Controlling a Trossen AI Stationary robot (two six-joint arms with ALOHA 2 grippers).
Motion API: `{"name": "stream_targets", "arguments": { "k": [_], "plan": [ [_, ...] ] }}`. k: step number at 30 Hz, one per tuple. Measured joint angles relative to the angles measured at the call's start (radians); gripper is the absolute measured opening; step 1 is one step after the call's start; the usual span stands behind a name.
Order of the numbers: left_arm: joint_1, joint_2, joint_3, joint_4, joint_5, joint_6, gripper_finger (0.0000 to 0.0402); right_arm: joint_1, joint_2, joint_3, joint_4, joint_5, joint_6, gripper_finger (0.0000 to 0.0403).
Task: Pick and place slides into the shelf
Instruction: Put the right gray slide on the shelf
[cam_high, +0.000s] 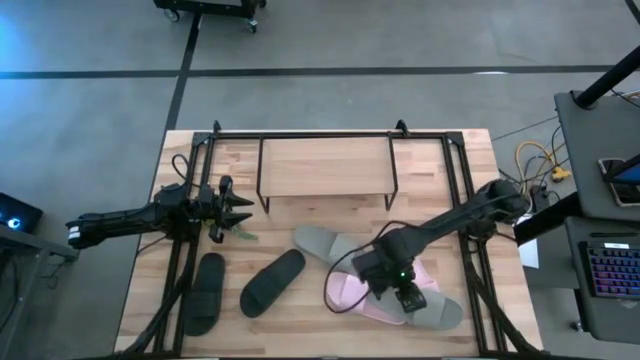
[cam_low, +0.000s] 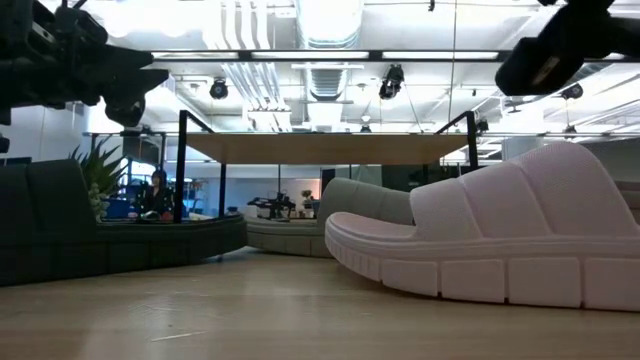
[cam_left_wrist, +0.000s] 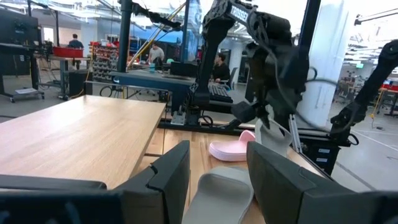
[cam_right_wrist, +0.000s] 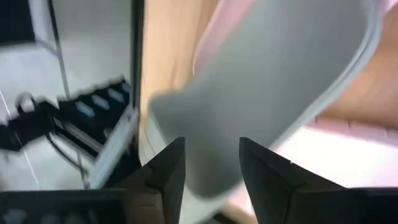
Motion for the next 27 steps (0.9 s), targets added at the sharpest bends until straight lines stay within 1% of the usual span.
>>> {"name": "stream_targets", "arguments": {
  "k": [4, 8, 11, 13, 18, 22, 27],
  "plan": [
    [0.0, 0.001, 0.0, 0.0, 0.0, 0.0, 0.0145, 0.001, 0.052, 0.05, -0.134, 0.0, -0.099, 0.0167],
    [0.0, 0.0, 0.0, 0.0, 0.0, 0.0, 0.0145, 0.001, 0.065, 0.066, -0.166, -0.012, -0.15, 0.0183],
    [0.0, 0.001, 0.0, 0.0, 0.0, 0.0, 0.0145, 0.001, 0.065, 0.067, -0.162, -0.063, -0.123, 0.0186],
    [0.0, 0.0, 0.0, 0.0, 0.0, 0.0, 0.0145, 0.001, 0.064, 0.068, -0.16, -0.078, -0.111, 0.0186],
    [0.0, 0.001, 0.0, 0.0, 0.0, 0.0, 0.0145, 0.016, 0.064, 0.076, -0.148, -0.079, -0.077, 0.0187],
    [0.0, 0.002, 0.0, 0.0, 0.0, 0.0, 0.0145, 0.052, 0.064, 0.076, -0.127, -0.079, -0.032, 0.0187],
    [0.0, 0.002, 0.0, 0.0, 0.0, 0.0, 0.0145, 0.098, 0.063, 0.076, -0.098, -0.074, -0.029, 0.0187]
  ]
}}
